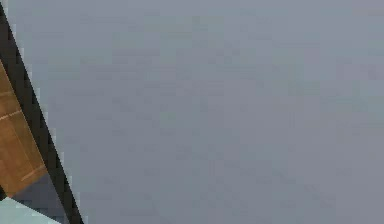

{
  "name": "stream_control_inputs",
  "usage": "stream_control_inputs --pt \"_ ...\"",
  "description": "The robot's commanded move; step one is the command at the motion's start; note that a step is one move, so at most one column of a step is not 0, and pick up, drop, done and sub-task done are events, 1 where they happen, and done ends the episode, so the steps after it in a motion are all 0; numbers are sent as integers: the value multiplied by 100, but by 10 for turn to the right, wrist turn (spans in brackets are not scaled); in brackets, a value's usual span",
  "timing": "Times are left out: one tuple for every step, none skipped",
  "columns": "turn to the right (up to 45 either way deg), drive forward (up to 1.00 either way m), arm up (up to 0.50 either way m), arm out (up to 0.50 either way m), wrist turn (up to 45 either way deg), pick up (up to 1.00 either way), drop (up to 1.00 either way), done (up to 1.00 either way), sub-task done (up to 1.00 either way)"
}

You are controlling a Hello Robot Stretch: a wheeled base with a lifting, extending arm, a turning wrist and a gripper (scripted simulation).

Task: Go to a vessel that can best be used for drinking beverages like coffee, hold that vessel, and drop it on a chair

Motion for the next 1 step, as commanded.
stream_control_inputs --pt "0 5 0 0 0 0 0 0 0"
